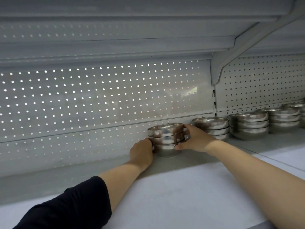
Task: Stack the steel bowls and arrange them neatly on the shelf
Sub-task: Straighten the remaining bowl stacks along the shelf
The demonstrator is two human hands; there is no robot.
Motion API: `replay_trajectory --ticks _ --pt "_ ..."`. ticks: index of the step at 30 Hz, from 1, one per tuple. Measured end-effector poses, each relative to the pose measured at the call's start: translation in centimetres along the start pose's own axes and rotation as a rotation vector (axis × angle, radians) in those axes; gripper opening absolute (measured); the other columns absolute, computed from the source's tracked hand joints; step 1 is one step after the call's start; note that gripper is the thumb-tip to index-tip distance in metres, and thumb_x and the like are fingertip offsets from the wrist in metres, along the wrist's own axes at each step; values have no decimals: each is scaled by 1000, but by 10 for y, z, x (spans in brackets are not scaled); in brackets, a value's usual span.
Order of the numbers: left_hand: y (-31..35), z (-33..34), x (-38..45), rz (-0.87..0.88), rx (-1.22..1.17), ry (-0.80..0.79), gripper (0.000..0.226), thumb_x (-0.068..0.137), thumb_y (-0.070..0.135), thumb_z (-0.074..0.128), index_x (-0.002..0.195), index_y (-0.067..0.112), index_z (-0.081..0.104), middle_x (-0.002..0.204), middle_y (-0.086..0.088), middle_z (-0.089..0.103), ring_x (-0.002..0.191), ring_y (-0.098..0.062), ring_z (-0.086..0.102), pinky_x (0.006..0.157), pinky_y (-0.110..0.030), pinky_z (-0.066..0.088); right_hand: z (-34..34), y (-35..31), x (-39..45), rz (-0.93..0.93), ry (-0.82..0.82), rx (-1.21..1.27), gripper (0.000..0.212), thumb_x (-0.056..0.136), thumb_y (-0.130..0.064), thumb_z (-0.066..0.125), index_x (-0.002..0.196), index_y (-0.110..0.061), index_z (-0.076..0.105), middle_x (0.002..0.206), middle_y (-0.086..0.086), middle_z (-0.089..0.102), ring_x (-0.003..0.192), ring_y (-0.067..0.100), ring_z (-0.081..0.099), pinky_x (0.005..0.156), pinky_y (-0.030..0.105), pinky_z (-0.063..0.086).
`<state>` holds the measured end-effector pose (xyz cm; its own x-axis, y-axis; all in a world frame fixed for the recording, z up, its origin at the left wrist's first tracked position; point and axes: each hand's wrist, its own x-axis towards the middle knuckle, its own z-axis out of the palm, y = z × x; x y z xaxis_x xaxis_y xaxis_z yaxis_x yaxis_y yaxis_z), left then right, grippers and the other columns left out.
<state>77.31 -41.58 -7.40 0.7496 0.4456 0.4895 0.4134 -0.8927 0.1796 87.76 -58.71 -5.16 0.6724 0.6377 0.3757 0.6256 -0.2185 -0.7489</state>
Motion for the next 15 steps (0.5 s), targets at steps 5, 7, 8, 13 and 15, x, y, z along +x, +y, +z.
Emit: replay_trajectory --ticks 5,7,8,13,15 --pt "0 -1 0 1 11 -4 31 92 26 46 117 9 51 120 -12 60 113 -32 55 86 -35 45 0 1 1 -4 -2 -3 63 60 -18 87 116 -20 57 108 -2 65 101 16 63 97 39 49" --pt "-1 -1 -1 -1 10 -5 30 91 26 47 116 9 51 120 -12 60 113 -32 55 86 -34 45 0 1 1 0 -4 -13 65 59 -20 87 117 -20 56 110 -2 64 102 16 63 97 39 49" --pt "0 -1 -1 -3 8 -6 30 91 26 47 116 10 51 120 -11 60 113 -32 56 85 -34 45 0 1 1 1 -4 -11 67 58 -22 87 117 -20 56 110 -2 64 102 16 63 98 40 49" --pt "1 -3 -2 -6 9 -4 31 91 26 48 117 10 51 121 -11 60 113 -32 55 86 -34 45 0 1 1 13 -2 -35 78 51 -32 87 121 -22 54 113 -3 63 104 17 62 98 41 48" --pt "1 -4 -2 -9 8 -7 30 91 25 48 117 10 51 121 -11 60 113 -31 55 86 -34 45 0 1 0 15 0 -44 77 53 -31 87 122 -22 53 113 -3 62 104 17 62 98 40 48"
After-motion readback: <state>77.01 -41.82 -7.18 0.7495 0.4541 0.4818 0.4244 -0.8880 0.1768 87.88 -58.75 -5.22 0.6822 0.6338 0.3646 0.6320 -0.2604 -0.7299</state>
